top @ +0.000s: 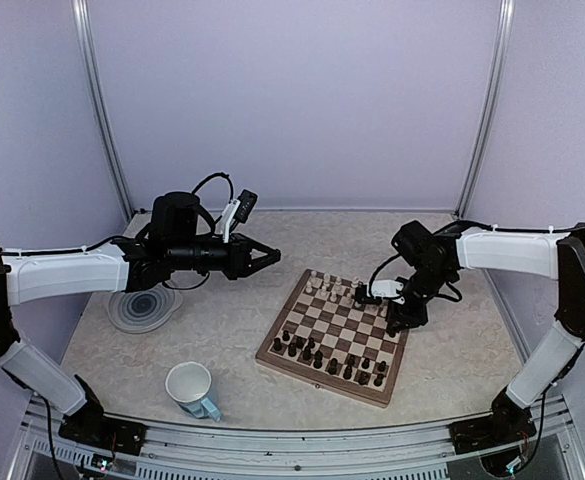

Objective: Set up the chess pieces on the board
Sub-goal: Pick up the pawn from the chessboard.

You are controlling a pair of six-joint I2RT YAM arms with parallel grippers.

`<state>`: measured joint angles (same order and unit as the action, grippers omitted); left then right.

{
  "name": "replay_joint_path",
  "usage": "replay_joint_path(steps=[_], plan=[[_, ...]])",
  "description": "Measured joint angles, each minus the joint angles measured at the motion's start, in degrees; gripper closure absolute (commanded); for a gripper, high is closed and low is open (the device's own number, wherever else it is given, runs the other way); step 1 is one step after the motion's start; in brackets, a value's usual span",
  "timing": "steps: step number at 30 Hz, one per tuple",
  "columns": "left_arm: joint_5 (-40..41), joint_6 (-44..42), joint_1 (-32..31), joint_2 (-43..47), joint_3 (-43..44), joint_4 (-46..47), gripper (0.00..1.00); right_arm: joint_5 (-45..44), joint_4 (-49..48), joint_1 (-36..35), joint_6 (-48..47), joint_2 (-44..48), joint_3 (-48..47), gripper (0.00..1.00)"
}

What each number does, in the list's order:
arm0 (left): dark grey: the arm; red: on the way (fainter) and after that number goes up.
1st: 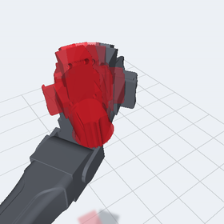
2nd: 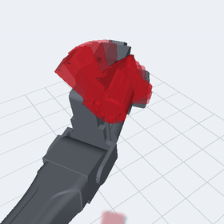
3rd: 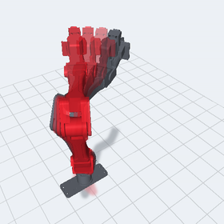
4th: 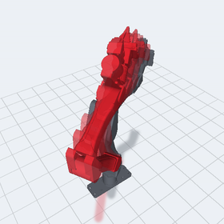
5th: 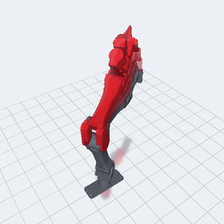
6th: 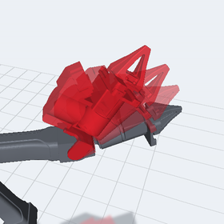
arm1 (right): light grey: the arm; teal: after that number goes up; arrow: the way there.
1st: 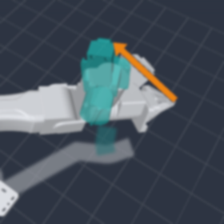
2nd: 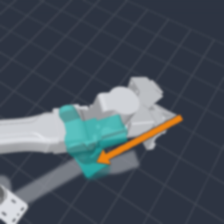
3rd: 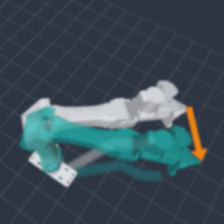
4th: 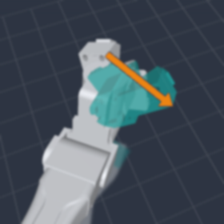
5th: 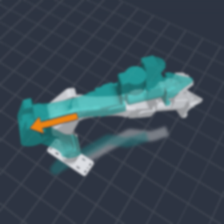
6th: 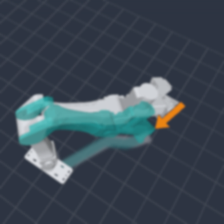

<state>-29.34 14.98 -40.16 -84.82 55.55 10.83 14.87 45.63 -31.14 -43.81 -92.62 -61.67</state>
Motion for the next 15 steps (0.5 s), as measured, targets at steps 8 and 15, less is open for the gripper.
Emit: replay_joint_path(steps=[8, 15], plan=[[-0.22, 0.00, 0.00, 0.00, 0.00, -0.02, 0.89, -1.29, 0.15, 0.94, 0.31, -2.75, 0.11, 0.79], [-0.24, 0.00, 0.00, 0.00, 0.00, -0.02, 0.89, -1.16, 1.20, 0.96, 0.92, -3.19, -0.33, 0.95]])
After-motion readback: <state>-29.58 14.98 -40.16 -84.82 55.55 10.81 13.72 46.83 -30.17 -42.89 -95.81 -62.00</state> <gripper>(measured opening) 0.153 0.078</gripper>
